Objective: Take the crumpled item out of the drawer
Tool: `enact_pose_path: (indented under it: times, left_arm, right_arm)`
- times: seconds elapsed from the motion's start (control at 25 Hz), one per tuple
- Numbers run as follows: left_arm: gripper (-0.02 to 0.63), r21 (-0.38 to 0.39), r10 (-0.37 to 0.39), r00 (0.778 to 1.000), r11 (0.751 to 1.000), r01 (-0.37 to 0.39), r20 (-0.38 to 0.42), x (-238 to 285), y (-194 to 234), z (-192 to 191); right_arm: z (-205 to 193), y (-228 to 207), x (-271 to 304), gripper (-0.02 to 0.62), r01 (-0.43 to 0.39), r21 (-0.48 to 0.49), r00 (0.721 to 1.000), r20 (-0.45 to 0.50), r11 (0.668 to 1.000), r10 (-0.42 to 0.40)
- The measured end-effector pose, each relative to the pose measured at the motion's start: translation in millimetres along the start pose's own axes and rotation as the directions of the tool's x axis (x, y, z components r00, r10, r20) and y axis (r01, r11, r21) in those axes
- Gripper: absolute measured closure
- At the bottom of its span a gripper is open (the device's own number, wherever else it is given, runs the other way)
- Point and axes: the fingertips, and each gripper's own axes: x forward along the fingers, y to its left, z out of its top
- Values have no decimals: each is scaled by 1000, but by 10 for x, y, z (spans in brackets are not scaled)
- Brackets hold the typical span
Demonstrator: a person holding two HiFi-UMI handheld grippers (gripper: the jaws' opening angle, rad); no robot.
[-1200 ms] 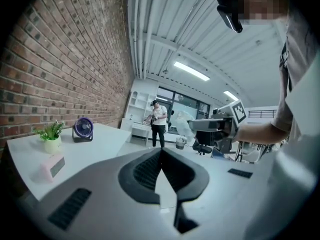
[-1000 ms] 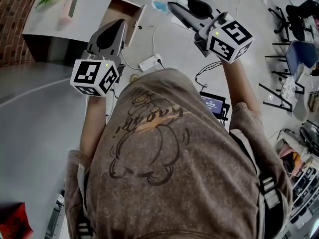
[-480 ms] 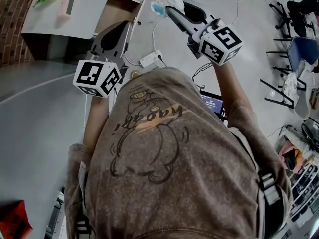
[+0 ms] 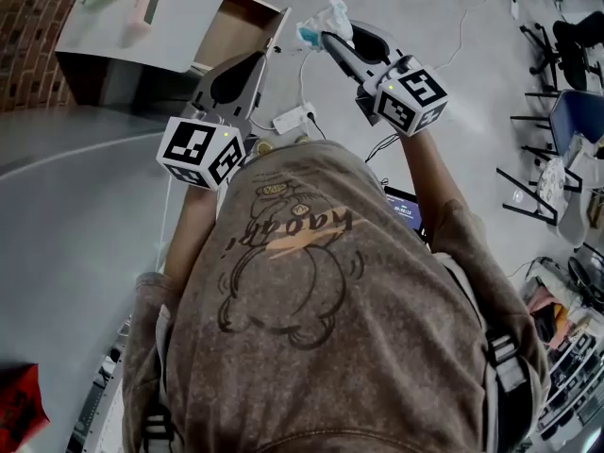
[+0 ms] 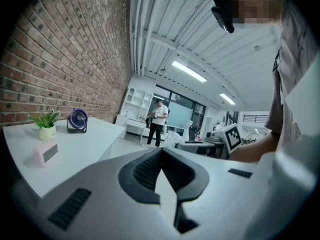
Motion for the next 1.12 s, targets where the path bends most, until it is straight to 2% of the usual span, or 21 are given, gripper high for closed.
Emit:
enact_pose_path:
  times: [0.44,1.12]
  left_arm:
    - [598,-11,19,1000,1000,-20,-18,-35,-4,-87]
    - [598,-16,12,999,1000,-13,-38,-126,-72,-115]
  right_arm:
    - [-235,-63,92,471,-13,59,1000,-1,998,13]
    - [-29,-36,74,471,-50,44,999,19,998,49]
